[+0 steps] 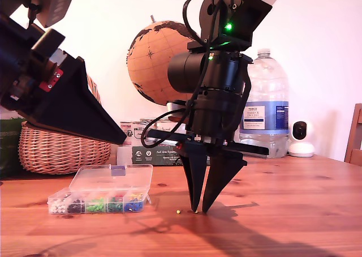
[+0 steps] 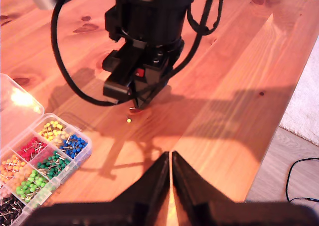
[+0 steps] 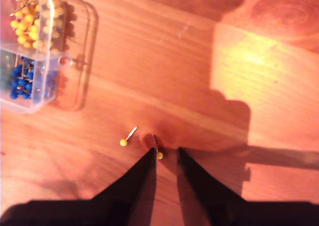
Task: Sort the loose pins on the table into their correct compartments
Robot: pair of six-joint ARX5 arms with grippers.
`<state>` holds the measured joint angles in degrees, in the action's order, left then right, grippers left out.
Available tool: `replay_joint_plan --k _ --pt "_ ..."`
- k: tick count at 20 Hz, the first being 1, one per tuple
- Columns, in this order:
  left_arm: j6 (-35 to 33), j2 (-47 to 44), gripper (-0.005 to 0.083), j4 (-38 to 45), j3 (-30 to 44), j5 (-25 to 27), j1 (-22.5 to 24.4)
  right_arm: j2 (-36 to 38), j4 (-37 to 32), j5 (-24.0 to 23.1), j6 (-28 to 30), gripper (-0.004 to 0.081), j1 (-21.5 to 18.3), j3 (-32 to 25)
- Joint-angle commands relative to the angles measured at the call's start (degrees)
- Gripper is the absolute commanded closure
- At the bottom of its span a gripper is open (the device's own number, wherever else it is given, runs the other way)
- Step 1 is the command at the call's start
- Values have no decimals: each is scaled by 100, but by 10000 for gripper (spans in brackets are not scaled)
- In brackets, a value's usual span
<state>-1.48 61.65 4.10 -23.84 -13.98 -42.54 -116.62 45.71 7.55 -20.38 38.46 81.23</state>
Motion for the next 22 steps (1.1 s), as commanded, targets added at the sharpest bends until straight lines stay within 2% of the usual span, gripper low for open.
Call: replay_joint_plan --k 1,8,14,22 --pt "-24 61 797 24 111 -11 -7 -297 -17 -20 -26 661 101 33" --pt "-24 61 797 22 111 -11 -7 -647 295 -26 -24 664 179 518" --pt "-24 61 797 24 111 -13 -7 -660 839 -219 236 664 160 560" --pt "-24 61 797 24 111 -11 -7 -662 664 -188 232 664 166 592"
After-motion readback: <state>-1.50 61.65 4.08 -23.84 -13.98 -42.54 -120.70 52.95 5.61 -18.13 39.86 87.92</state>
